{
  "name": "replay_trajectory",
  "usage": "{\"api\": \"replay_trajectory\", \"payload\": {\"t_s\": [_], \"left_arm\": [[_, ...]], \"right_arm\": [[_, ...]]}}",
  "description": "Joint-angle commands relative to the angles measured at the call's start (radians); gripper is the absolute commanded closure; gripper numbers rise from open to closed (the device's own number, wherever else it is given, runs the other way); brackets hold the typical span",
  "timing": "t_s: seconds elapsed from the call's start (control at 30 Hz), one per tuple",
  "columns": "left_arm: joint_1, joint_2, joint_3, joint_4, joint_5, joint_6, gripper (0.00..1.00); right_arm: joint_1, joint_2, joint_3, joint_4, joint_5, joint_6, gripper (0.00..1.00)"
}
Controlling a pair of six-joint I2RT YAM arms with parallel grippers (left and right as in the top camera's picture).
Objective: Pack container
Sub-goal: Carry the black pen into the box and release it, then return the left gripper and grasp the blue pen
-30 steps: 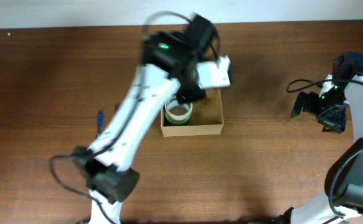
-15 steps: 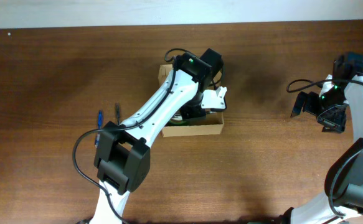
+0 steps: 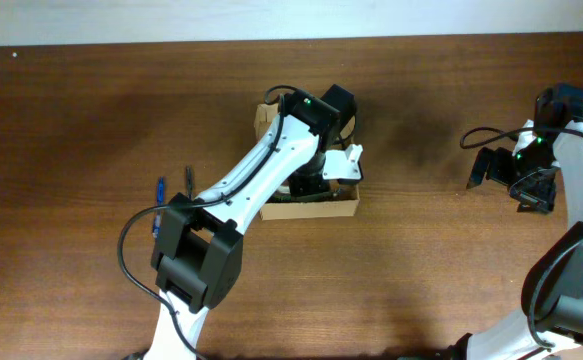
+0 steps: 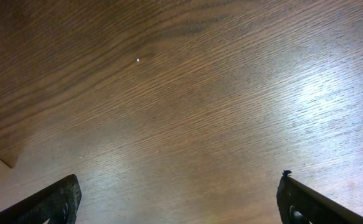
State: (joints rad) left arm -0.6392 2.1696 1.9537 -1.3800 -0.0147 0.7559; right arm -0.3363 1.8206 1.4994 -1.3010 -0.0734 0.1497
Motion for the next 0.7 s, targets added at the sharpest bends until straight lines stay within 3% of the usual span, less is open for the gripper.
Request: {"api": "replay_trajectory", "payload": {"t_s": [0.0,0.2,0.4,0.67], "left_arm": [[0.004,-0.023,-0.007,-0.012,-0.115,-0.066,0.58],[0.006,-0.145,-0.001,-0.011,-0.145,-0.115,0.50],[0.086,-0.433,-0.025,0.022,-0.196,-0.222,0.41],[0.502,-0.856,-0.420,0.225,-0.168,-0.428,0.33]], "right_arm": [[-0.005,0.005,-0.004,0.000,-0.009,0.002,0.01],[-0.005,0.005,-0.004,0.000,-0.009,0.002,0.01],[-0.005,0.005,-0.004,0.000,-0.009,0.002,0.01],[-0.005,0.005,-0.004,0.000,-0.009,0.002,0.01]]}}
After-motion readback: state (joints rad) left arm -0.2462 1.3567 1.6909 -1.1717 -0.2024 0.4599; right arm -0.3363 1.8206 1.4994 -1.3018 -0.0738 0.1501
